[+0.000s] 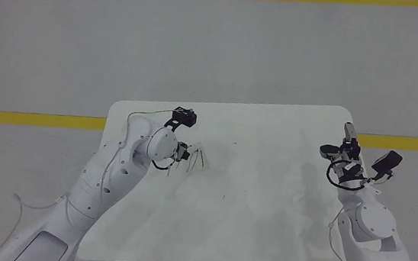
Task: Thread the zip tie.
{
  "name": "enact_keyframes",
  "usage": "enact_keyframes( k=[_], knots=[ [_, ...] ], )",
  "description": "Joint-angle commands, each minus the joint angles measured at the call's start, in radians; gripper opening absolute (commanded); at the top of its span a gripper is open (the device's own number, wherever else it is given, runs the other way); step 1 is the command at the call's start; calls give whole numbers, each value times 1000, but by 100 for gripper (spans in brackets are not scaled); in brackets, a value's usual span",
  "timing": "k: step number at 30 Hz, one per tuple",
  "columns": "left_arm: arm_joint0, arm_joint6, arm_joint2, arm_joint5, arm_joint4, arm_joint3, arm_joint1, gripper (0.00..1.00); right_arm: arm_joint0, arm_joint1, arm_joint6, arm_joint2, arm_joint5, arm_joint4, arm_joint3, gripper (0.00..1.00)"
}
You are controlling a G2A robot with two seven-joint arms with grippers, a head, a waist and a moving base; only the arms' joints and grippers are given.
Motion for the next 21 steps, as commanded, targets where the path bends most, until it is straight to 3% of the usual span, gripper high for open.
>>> enact_keyframes(
  k=[1,4,8,13,15,20,21],
  knots=[
    [9,36,-4,-14,37,-2,3,0,1,0,10,-2,4,-4,0,100],
    [30,56,-31,-62,75,-23,17,0,20,6,124,6,66,-9,-6,100],
    [91,90,-102,-170,66,-82,43,0,74,13,266,-11,168,-13,-11,100],
    [183,131,-226,-328,0,-150,78,0,170,17,405,-89,294,-67,-5,100],
    [206,141,-263,-371,-20,-155,88,0,197,18,438,-125,331,-95,0,100],
    [235,159,-304,-484,-82,-152,104,0,239,16,490,-209,340,-108,27,100],
    [236,161,-304,-491,-84,-152,104,0,239,16,490,-209,340,-108,27,100]
  ],
)
